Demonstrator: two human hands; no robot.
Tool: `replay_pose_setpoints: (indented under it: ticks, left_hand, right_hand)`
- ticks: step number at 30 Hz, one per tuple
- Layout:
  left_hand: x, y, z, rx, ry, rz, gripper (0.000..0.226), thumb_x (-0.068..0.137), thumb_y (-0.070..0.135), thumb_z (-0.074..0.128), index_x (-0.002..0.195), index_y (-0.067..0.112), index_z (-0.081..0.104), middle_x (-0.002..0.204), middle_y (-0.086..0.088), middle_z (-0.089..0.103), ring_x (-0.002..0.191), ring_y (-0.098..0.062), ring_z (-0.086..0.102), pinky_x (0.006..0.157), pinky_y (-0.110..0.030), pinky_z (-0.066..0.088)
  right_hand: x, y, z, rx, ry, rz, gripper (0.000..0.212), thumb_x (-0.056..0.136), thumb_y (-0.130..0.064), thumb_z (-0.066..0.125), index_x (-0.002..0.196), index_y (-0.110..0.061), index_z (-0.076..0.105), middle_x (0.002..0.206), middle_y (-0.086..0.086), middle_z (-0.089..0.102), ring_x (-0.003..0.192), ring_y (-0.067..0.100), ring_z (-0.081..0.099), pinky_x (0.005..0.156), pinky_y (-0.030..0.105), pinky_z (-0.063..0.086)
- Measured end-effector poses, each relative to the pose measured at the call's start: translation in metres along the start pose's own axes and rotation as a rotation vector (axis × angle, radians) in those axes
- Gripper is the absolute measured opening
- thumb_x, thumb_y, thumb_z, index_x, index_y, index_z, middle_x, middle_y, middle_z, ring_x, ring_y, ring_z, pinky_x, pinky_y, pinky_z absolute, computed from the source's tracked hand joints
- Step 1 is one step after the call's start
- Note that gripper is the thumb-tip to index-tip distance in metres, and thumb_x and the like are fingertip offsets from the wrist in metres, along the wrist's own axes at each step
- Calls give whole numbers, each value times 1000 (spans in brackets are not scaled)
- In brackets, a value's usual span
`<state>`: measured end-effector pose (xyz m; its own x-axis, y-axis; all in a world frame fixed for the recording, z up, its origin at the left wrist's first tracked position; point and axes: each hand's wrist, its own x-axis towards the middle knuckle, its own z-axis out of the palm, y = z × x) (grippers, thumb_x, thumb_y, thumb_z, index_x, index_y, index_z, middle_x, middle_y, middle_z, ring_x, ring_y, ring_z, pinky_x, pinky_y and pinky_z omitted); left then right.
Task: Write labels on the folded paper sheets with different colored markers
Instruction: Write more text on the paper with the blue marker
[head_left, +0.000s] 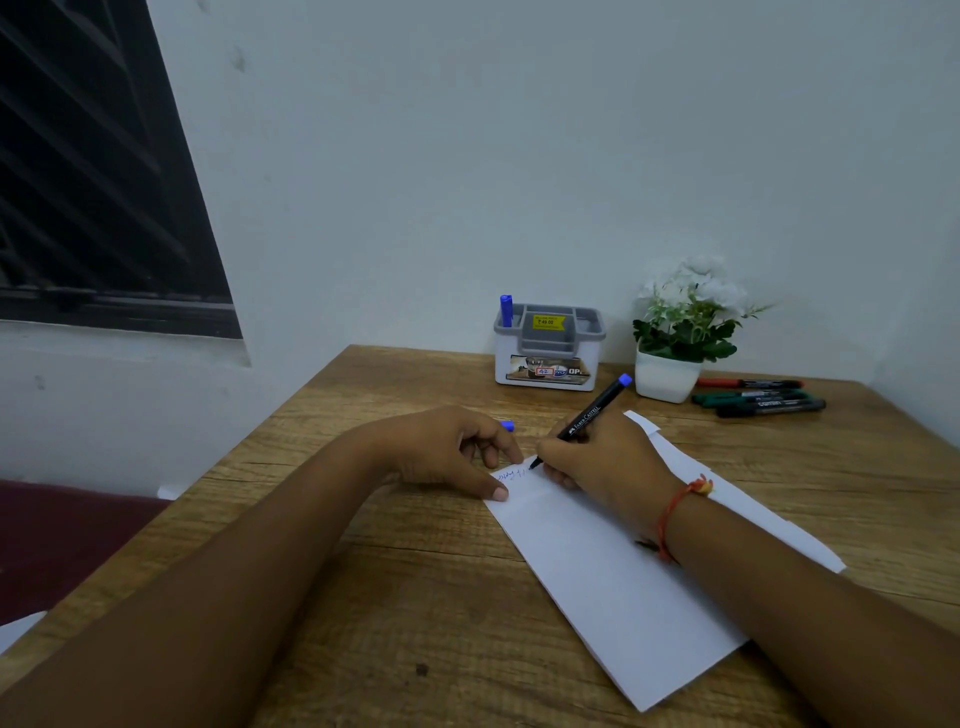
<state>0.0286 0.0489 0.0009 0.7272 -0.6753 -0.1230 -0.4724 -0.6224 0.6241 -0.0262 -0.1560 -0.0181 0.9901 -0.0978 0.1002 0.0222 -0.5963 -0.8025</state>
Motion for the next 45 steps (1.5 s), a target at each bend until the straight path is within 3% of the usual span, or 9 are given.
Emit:
replay_pose_setpoints:
  ticks: [8, 16, 29, 34, 40, 45]
  left_hand:
    - [1, 1, 0, -1, -2, 1, 44, 77, 32, 80, 118, 32, 65, 97, 12, 58, 67, 11, 48, 62, -5, 38]
    - [0, -1, 1, -26, 5, 5, 43, 75, 32, 82, 116, 32, 66, 95, 13, 58, 69, 7, 48, 70, -15, 40]
    - [-2, 0, -1, -8, -9, 9, 44, 77, 31, 80, 118, 30, 65, 96, 12, 58, 68, 13, 49, 66, -9, 39]
    - [-2, -3, 1, -38, 0, 23, 46, 76, 30, 82, 118, 32, 65, 95, 12, 58, 70, 10, 48, 71, -16, 40]
    - [-2, -2, 1, -11, -5, 16, 45, 76, 33, 81, 119, 33, 65, 96, 13, 58, 69, 9, 48, 73, -18, 40]
    - [-2, 0, 0, -9, -2, 1, 45, 76, 33, 81, 118, 34, 65, 95, 14, 58, 67, 8, 48, 71, -17, 40]
  right_hand:
    - [1, 0, -1, -8, 6, 11, 23, 76, -27, 64, 61, -11, 67, 55, 2, 66, 55, 10, 61, 68, 38, 56]
    - [3, 3, 0, -5, 25, 13, 19, 75, -29, 64, 71, -12, 71, 61, 4, 71, 61, 13, 65, 73, 42, 59]
    - [3, 4, 2, 55, 14, 0, 15, 75, -29, 65, 77, -16, 72, 67, 5, 73, 68, 17, 68, 77, 44, 60]
    - [5, 6, 1, 134, 43, 21, 18, 75, -29, 65, 73, -13, 72, 68, 7, 73, 64, 17, 67, 79, 48, 61]
    - [3, 4, 0, 136, 4, 19, 18, 78, -22, 66, 86, -6, 71, 69, 9, 65, 66, 14, 59, 64, 34, 51]
    - [4, 5, -1, 143, -12, 25, 23, 81, -20, 66, 94, -1, 71, 80, 17, 67, 71, 15, 59, 66, 34, 49]
